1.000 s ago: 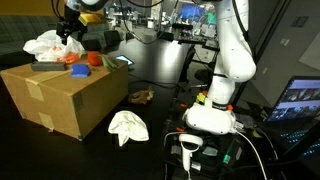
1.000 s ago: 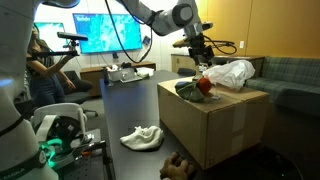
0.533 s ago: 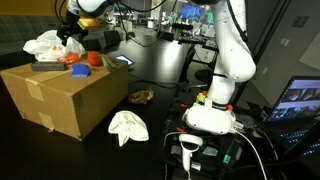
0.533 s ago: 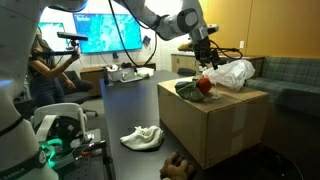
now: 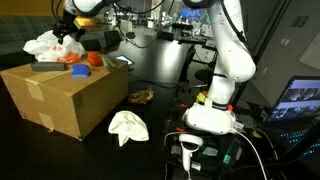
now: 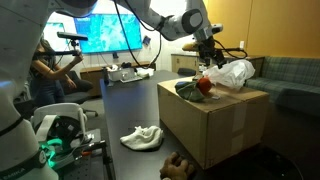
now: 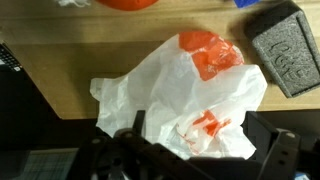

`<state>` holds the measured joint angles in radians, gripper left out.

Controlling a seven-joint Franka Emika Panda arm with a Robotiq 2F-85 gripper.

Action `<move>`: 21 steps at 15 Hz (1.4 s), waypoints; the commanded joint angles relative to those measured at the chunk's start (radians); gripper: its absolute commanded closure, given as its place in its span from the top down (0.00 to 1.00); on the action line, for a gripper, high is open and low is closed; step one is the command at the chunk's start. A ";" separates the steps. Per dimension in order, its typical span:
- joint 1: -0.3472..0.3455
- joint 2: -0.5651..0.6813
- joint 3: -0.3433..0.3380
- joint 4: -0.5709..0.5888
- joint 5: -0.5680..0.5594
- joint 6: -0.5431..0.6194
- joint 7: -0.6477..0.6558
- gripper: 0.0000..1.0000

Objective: Take the objects on the box and put it on the table while putting the objects on the table on the box

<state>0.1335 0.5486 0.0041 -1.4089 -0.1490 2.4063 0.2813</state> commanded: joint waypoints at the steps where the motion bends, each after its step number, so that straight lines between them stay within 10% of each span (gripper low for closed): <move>1: -0.010 0.068 -0.001 0.108 0.044 -0.013 -0.030 1.00; 4: -0.017 0.105 -0.004 0.154 0.056 -0.030 -0.033 0.99; 5: -0.021 0.116 -0.004 0.168 0.060 -0.041 -0.033 0.74; 14: -0.031 0.158 -0.015 0.212 0.058 -0.097 -0.030 0.15; 21: -0.003 0.079 -0.033 0.139 0.018 -0.121 -0.025 0.14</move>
<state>0.1033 0.6768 -0.0039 -1.2461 -0.1169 2.3055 0.2582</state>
